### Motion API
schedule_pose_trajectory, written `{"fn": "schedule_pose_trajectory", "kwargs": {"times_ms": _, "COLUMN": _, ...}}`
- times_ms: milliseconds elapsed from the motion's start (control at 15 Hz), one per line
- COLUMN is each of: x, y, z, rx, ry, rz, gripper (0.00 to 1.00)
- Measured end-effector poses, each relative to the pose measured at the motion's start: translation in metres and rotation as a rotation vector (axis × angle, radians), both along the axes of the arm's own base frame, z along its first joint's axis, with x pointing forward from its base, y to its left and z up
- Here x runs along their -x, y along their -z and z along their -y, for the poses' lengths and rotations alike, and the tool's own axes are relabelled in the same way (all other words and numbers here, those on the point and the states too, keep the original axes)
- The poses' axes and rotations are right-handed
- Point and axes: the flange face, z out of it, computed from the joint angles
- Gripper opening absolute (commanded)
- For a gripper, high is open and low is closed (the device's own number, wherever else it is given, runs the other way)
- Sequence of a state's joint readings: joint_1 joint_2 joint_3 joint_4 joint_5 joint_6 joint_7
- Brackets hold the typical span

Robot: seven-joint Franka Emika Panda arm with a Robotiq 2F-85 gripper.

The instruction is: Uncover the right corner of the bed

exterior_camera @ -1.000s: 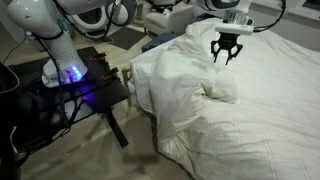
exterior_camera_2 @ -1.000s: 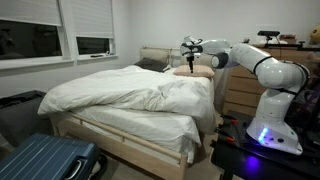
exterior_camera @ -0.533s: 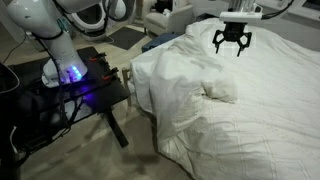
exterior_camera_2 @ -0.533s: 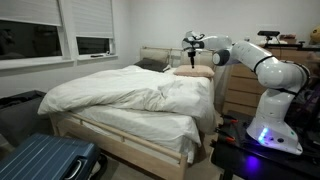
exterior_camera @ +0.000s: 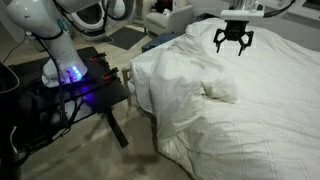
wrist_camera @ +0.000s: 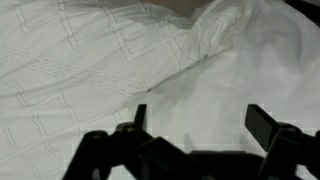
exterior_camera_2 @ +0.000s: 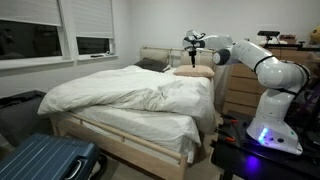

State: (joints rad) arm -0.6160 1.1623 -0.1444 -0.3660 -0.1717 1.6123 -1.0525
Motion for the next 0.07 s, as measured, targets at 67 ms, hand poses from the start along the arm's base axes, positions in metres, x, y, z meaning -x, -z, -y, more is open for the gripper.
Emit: {"fn": "schedule_pose_trajectory", "kwargs": {"times_ms": 67, "x": 0.0000, "y": 0.0000, "z": 0.0000, "rx": 0.000, "ry": 0.000, "rz": 0.000, "gripper": 1.00}}
